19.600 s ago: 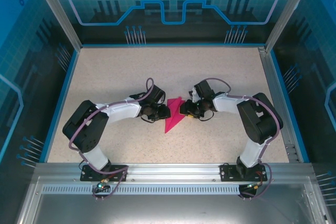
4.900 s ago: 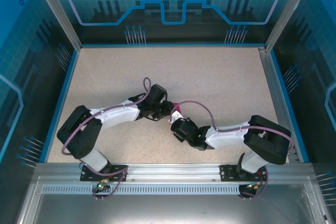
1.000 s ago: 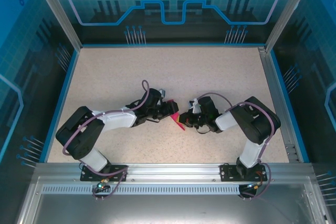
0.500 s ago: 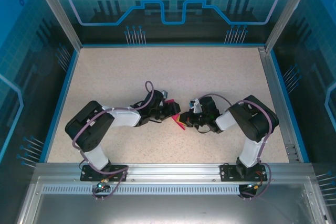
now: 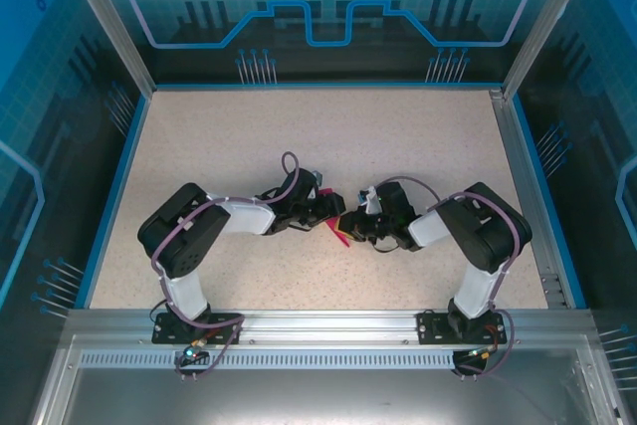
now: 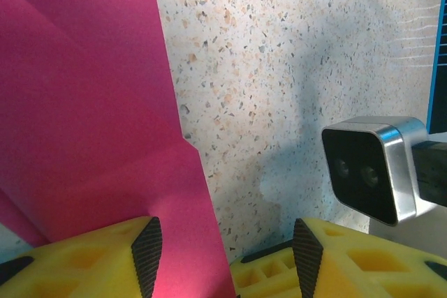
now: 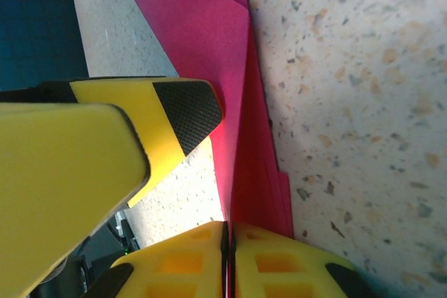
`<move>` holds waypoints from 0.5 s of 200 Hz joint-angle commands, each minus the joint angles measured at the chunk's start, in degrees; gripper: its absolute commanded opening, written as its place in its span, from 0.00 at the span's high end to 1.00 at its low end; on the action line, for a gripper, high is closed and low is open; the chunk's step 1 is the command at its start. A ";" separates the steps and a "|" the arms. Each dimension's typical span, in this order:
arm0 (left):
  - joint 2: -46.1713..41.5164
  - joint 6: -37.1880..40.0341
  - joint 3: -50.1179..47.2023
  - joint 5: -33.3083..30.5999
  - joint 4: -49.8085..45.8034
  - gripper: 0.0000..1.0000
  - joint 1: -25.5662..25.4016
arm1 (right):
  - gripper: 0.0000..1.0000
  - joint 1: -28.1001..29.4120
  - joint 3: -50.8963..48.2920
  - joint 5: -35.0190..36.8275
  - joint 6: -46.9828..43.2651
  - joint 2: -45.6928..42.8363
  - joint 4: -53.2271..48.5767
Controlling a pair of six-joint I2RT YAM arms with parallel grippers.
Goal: Fold a paper plane with a square sheet of paper (pick it up from the middle)
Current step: Fold the wing for the fifth time at the center of the table.
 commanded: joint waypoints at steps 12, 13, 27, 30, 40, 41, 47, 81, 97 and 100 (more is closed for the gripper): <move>2.87 1.03 -0.22 0.67 -3.32 0.44 0.35 | 0.86 0.19 1.20 4.75 -6.11 -1.69 -15.14; 2.87 1.03 -0.23 0.67 -3.32 0.44 0.34 | 0.86 0.16 1.36 4.71 -6.29 -1.77 -15.34; 2.87 1.33 -0.42 0.92 -3.39 0.44 0.34 | 0.85 0.21 2.35 3.80 -8.15 -2.64 -17.86; 2.87 1.45 -0.42 1.01 -3.51 0.44 0.34 | 0.84 0.20 2.54 3.60 -8.56 -2.82 -18.23; 2.88 1.74 -0.27 1.19 -3.72 0.44 0.35 | 0.83 0.30 3.24 3.06 -9.67 -3.37 -19.54; 2.87 1.78 -0.22 1.24 -3.74 0.44 0.39 | 0.83 0.30 3.30 3.03 -9.74 -3.44 -19.64; 2.87 1.94 -0.08 1.45 -3.94 0.44 0.34 | 0.82 0.21 3.67 2.77 -10.26 -3.72 -20.60; 2.78 2.59 0.48 1.88 -4.68 0.44 0.35 | 0.81 0.21 4.56 2.33 -11.59 -5.47 -23.41; 2.86 2.77 0.67 2.19 -4.64 0.44 0.36 | 0.82 0.18 5.01 2.28 -11.91 -6.04 -24.10; 2.87 2.77 0.65 2.16 -4.68 0.44 0.34 | 0.82 0.19 5.02 2.25 -11.92 -6.06 -24.22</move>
